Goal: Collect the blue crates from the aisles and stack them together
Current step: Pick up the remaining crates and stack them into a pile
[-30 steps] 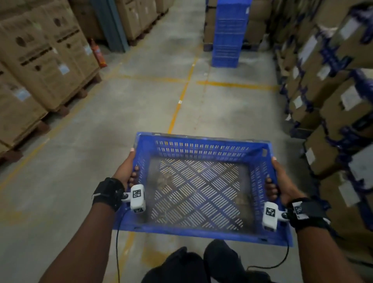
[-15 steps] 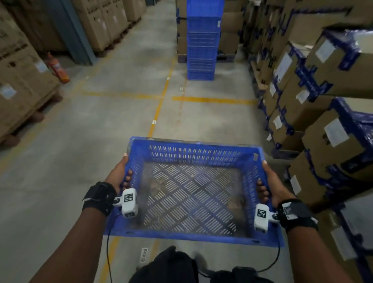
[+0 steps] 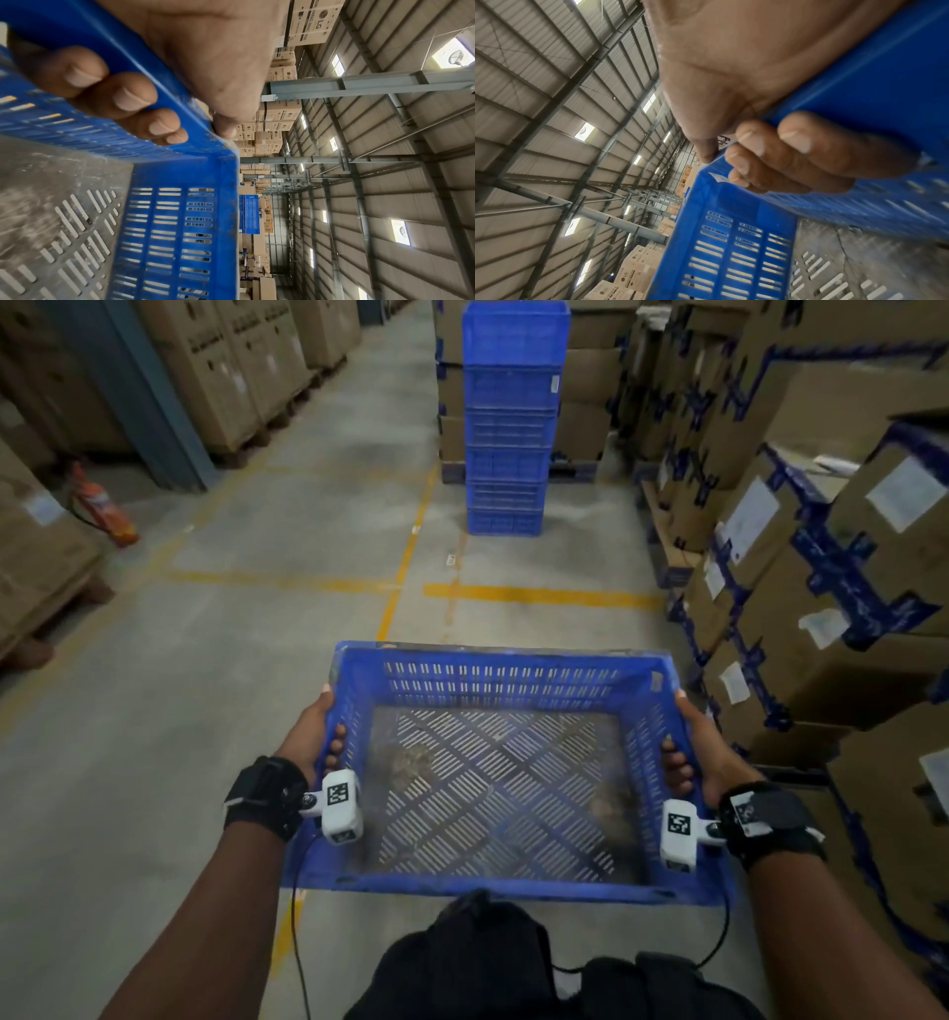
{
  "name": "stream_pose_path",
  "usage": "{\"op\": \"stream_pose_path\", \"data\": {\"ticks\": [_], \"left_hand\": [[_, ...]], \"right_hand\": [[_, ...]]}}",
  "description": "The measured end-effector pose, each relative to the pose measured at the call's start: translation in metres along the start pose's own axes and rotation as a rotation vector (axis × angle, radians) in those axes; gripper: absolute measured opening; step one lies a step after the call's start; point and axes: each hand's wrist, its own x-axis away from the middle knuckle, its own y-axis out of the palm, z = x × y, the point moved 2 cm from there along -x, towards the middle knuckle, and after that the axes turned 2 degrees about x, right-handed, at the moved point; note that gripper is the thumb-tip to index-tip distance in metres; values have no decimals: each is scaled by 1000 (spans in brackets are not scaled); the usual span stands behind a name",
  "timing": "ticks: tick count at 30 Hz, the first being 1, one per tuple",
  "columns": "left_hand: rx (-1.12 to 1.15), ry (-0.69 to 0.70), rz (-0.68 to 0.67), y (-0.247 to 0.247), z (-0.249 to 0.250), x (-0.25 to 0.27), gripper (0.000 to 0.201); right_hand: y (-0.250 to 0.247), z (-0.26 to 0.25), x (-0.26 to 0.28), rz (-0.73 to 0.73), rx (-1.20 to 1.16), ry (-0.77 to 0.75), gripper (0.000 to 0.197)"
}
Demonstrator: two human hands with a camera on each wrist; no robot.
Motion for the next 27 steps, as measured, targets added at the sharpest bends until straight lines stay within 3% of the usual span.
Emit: {"op": "stream_pose_path", "data": {"ticks": [10, 15, 21, 27], "left_hand": [[-61, 2, -81, 125, 200, -196, 62], [-81, -4, -102, 190, 283, -310, 62], [-58, 32, -55, 256, 390, -428, 63], [-27, 66, 14, 286, 486, -520, 66]], "right_hand": [[-10, -184, -164, 108, -69, -30, 76], [-11, -284, -276, 112, -59, -27, 74], [-8, -440, -405, 79, -17, -53, 74], [11, -591, -505, 31, 48, -87, 73]]}}
